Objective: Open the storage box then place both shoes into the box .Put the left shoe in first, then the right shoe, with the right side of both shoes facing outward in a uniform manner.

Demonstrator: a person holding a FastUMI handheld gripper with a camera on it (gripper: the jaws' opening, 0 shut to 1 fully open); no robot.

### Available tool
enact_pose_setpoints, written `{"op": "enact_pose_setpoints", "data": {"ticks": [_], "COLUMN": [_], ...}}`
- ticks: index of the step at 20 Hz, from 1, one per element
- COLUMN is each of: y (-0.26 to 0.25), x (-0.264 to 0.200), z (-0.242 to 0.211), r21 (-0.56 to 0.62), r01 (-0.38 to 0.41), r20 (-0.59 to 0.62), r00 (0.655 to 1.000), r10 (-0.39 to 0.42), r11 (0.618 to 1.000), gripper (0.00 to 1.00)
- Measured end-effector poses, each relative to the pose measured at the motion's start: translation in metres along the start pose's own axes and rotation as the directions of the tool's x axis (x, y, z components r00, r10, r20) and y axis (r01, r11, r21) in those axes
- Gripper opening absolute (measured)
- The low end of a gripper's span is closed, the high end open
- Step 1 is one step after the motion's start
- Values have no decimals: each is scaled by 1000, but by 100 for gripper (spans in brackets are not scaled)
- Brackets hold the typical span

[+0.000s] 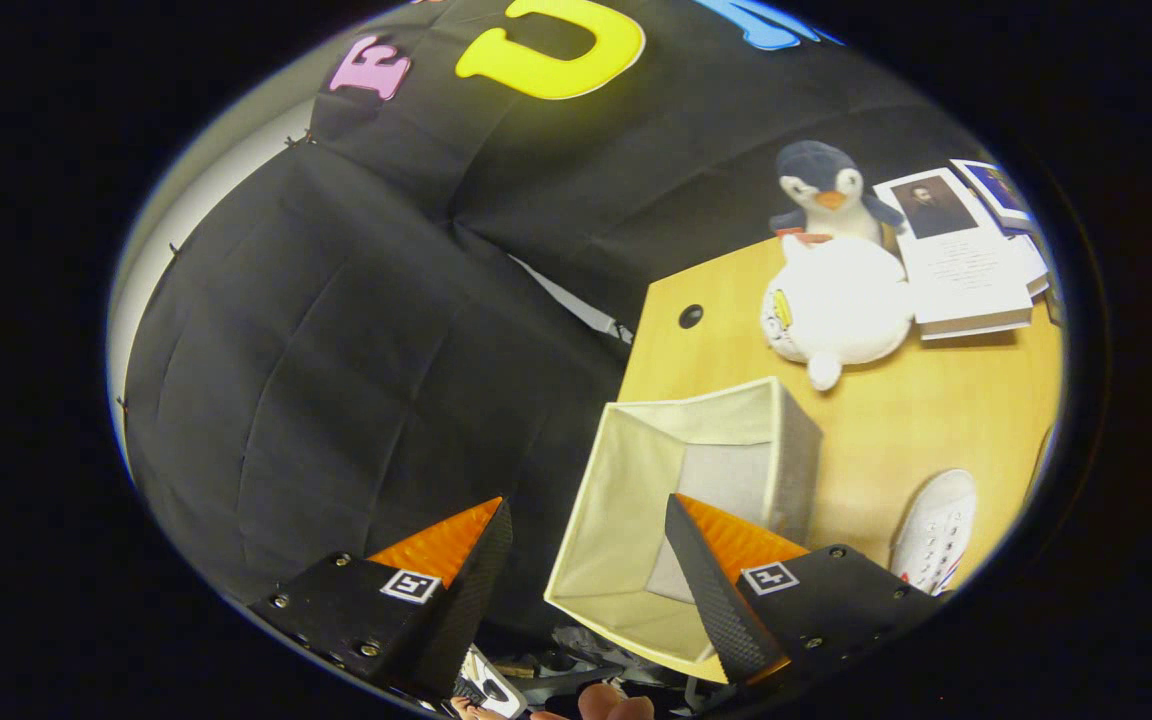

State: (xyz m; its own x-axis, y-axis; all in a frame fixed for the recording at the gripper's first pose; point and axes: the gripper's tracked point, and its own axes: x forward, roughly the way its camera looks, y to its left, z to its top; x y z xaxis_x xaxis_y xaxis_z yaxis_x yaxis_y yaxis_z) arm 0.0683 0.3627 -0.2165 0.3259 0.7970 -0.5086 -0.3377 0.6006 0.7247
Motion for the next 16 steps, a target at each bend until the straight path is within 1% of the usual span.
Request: {"op": "enact_pose_setpoints", "data": {"ticks": [4, 8, 10, 14, 16], "y": [-47, -105, -129, -172, -193], "x": [-32, -65, -75, -93, -100], "z": [-3, -15, -27, -49, -62], "r21": [12, -5, -7, 12, 11], "r01": [49, 137, 186, 251, 289], "r20": [12, -10, -36, -80, -120], "r00": [999, 990, 982, 965, 951], "r10": [-49, -137, -186, -250, -286], "r11": [999, 990, 983, 968, 957], "gripper": [94, 94, 94, 94, 94]}}
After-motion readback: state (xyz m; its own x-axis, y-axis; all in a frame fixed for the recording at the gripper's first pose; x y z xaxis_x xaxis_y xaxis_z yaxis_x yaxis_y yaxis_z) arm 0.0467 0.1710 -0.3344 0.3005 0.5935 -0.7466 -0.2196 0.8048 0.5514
